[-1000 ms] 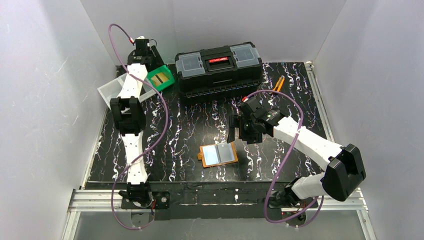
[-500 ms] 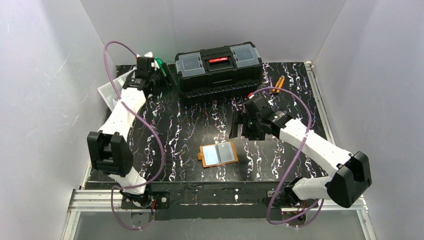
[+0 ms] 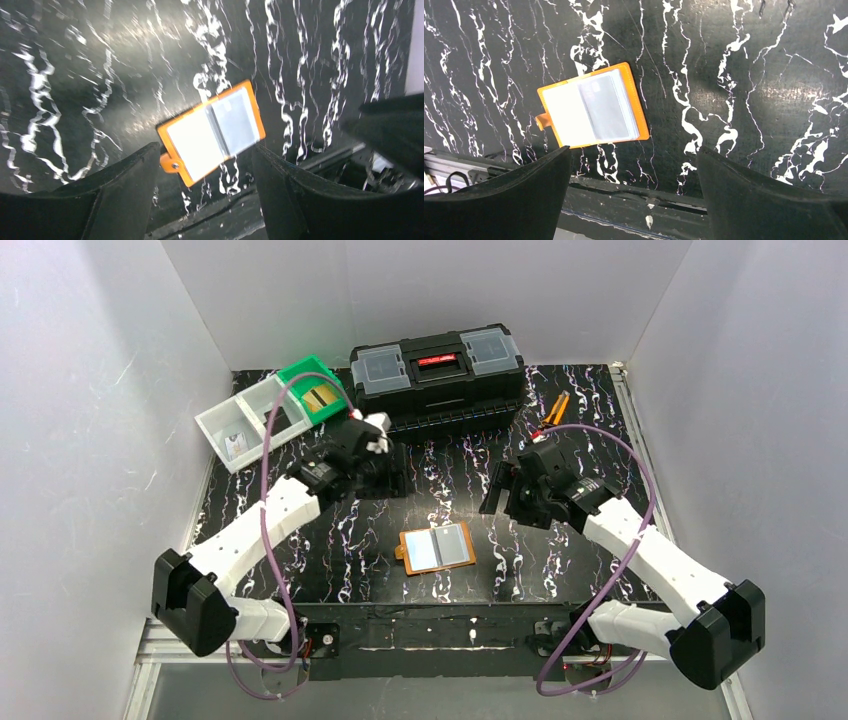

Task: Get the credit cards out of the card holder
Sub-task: Place the credit card in the storage box, then remove the credit card from the card holder.

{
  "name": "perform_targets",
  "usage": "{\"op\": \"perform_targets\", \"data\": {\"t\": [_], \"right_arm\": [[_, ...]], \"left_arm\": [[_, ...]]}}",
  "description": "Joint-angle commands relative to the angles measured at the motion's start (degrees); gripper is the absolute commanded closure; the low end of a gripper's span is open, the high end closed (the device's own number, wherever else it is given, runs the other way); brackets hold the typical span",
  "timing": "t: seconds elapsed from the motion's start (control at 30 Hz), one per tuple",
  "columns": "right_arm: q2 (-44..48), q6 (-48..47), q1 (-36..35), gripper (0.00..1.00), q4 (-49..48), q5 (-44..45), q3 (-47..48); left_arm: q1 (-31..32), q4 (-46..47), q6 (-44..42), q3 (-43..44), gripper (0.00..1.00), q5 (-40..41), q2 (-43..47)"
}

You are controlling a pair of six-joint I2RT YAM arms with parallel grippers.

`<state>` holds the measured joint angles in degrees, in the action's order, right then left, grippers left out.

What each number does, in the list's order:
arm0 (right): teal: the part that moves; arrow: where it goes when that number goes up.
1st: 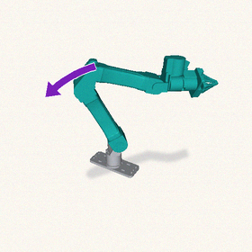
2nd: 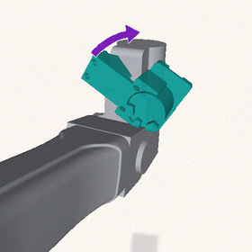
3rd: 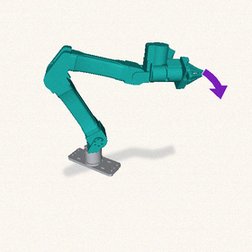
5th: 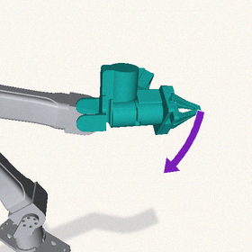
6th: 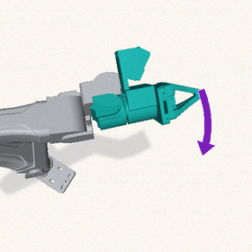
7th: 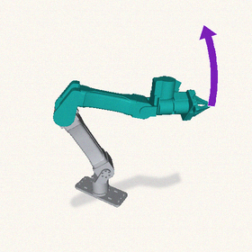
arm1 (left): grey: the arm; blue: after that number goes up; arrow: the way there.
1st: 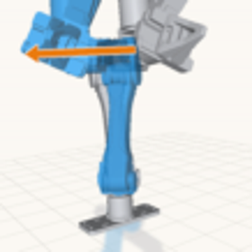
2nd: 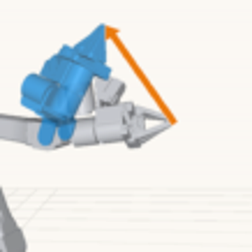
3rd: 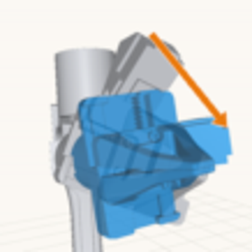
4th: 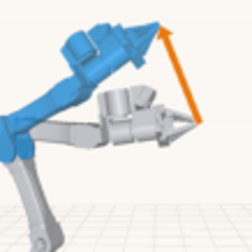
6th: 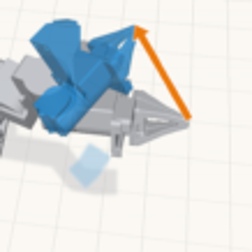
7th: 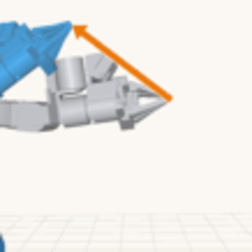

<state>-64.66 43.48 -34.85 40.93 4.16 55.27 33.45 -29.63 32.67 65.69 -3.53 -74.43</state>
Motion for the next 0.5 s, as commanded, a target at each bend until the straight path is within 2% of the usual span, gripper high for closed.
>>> {"op": "perform_targets", "data": {"t": [0.0,0.2,0.47], "right_arm": [[1.8,3.8,1.6,0.00,-0.7,0.7,-3.0],[2.4,6.5,4.2,0.00,-1.9,-0.9,-7.1],[3.3,6.6,8.6,0.00,-2.7,-2.5,-10.8]], "left_arm": [[8.8,-2.4,2.2,-2.4,0.34,2.6,-1.4],[19.1,-0.1,3.6,-1.5,0.32,7.3,-9.7],[23.2,2.2,2.8,2.0,0.31,7.7,-20.3]]}}
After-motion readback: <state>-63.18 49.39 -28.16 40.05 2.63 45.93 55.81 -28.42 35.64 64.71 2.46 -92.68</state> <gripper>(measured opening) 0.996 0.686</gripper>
